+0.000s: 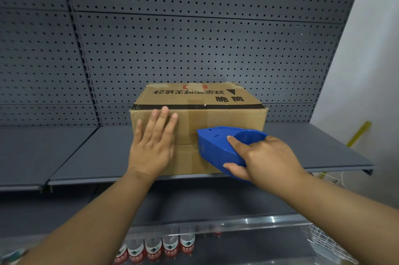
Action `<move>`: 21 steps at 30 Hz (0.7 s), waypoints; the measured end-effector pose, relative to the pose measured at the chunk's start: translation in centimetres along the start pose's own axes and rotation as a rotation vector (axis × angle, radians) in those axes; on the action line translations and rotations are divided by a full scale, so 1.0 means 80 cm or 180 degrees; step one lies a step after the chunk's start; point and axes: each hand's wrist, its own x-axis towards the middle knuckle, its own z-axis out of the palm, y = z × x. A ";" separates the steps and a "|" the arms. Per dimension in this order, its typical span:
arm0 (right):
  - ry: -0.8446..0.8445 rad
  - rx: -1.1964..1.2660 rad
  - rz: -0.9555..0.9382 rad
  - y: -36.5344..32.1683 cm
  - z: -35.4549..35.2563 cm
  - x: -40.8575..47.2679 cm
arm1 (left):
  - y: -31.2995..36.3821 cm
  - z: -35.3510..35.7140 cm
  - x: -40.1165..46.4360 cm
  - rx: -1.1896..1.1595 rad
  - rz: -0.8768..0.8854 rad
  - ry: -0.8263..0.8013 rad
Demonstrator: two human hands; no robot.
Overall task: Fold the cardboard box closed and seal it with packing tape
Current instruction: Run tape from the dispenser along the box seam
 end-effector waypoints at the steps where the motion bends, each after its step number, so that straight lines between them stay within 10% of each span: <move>1: 0.0026 -0.0036 -0.0015 0.001 0.000 0.000 | 0.011 0.001 0.005 0.0019 0.0100 0.0025; 14: -0.0857 0.0178 0.0030 0.009 -0.021 0.001 | 0.025 0.028 0.021 0.0098 0.0765 -0.0095; 21: -0.0390 -0.0129 -0.0025 0.014 -0.018 0.002 | 0.025 0.027 0.019 0.0103 0.0790 -0.0123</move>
